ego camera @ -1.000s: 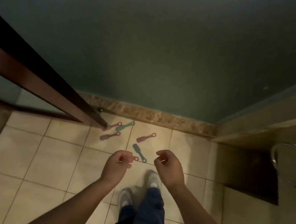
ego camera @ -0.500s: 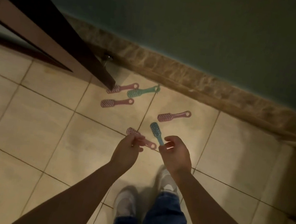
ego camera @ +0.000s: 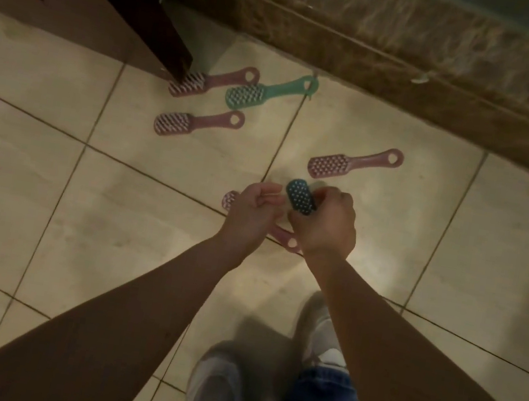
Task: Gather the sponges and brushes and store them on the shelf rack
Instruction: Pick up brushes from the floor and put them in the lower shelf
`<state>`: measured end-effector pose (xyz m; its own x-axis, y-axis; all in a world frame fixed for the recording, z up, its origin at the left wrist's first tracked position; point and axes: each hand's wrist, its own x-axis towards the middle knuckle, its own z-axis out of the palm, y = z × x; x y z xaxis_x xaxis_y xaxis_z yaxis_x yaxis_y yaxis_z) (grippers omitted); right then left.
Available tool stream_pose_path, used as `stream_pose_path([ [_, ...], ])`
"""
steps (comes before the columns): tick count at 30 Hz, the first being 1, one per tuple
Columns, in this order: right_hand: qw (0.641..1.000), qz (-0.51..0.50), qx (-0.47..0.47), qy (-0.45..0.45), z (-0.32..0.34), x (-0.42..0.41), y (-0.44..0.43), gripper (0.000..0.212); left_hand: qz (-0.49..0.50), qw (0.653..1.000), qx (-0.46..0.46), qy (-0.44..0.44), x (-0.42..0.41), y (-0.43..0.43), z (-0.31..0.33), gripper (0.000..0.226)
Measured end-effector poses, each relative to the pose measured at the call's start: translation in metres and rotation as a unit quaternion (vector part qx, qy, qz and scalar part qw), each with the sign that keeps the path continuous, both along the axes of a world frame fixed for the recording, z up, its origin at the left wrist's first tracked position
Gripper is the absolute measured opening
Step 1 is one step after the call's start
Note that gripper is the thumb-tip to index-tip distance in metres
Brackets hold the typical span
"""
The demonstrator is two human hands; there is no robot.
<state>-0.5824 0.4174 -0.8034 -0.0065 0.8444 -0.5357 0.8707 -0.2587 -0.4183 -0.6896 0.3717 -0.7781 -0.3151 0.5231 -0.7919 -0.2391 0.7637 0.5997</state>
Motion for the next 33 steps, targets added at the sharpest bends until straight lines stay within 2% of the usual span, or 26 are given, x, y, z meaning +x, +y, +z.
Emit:
stream_pose_path([
  [6,0.999,0.017,0.028,-0.023,-0.006,-0.001,0.004,0.03,0.002,1.0,0.01,0.019,0.007,0.002,-0.004,0.032],
  [8,0.999,0.016,0.035,-0.005,-0.005,0.0,0.004,0.028,0.011,1.0,0.012,0.017,0.008,0.0,-0.003,0.03],
  [10,0.997,-0.024,0.017,0.073,-0.002,0.0,0.003,0.024,0.016,0.999,0.013,0.031,0.005,0.001,-0.002,0.03],
  [13,0.974,-0.09,-0.006,0.207,0.007,-0.007,0.005,0.021,0.023,0.998,0.022,0.061,-0.003,0.005,0.003,0.032],
  [16,0.945,-0.099,-0.054,0.308,0.016,-0.023,0.013,0.014,0.071,0.996,0.034,0.049,-0.013,0.014,0.009,0.028],
  [18,0.932,-0.073,-0.079,0.346,0.02,-0.036,0.021,0.003,0.122,0.99,0.031,0.067,-0.025,0.02,0.011,0.024],
  [21,0.946,-0.019,-0.05,0.321,0.02,-0.06,0.039,0.012,0.178,0.979,0.029,0.1,-0.046,0.03,0.008,0.028],
  [23,0.954,0.008,0.009,0.299,0.018,-0.077,0.053,0.006,0.192,0.974,0.041,0.109,-0.059,0.036,0.005,0.025],
  [25,0.963,0.067,0.089,0.244,0.013,-0.094,0.069,0.017,0.21,0.97,0.055,0.105,-0.07,0.04,0.001,0.021],
  [27,0.961,0.144,0.149,0.183,0.008,-0.108,0.086,0.033,0.23,0.966,0.063,0.104,-0.079,0.045,-0.005,0.021],
  [29,0.955,0.206,0.17,0.13,0.003,-0.118,0.102,0.044,0.241,0.962,0.056,0.117,-0.084,0.05,-0.01,0.026],
  [33,0.941,0.275,0.193,0.023,-0.007,-0.122,0.11,0.053,0.265,0.956,0.061,0.109,-0.086,0.054,-0.017,0.028],
])
